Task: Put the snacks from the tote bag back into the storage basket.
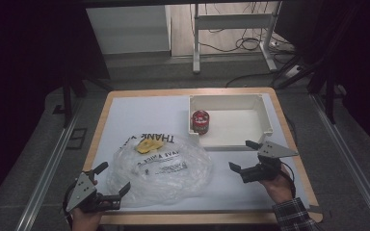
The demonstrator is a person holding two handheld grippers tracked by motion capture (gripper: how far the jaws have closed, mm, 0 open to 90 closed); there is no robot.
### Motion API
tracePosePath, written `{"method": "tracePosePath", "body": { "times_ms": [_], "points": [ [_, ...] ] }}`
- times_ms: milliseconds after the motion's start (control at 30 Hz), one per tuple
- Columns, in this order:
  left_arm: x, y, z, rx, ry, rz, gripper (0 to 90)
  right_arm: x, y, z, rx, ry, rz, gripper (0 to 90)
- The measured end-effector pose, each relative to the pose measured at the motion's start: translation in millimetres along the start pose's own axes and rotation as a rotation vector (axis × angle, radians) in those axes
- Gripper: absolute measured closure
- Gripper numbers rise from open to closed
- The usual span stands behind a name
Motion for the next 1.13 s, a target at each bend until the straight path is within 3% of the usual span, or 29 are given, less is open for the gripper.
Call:
{"method": "tracePosePath", "body": {
  "times_ms": [433, 1133],
  "points": [
    [0.0, -0.4, 0.4, -0.002, -0.004, -0.003, 0.0, -9.0, -21.1, 1.6, -0.023, -0.015, -0.041, 0.0],
    [0.3, 0.3, -0.2, -0.002, -0.002, -0.001, 0.0, -26.3, -40.2, 2.0, -0.041, 0.005, -0.009, 0.0]
  ]
}}
Point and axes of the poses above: each handheld gripper's, and its own axes: y roughly forward along the jaws, x roughly out of its top, z roughly to its left, the point moved 3 cm from there along y, roughly forward along the jaws, and after that the axes turned 4 degrees about -x, right-handed, at the moved point
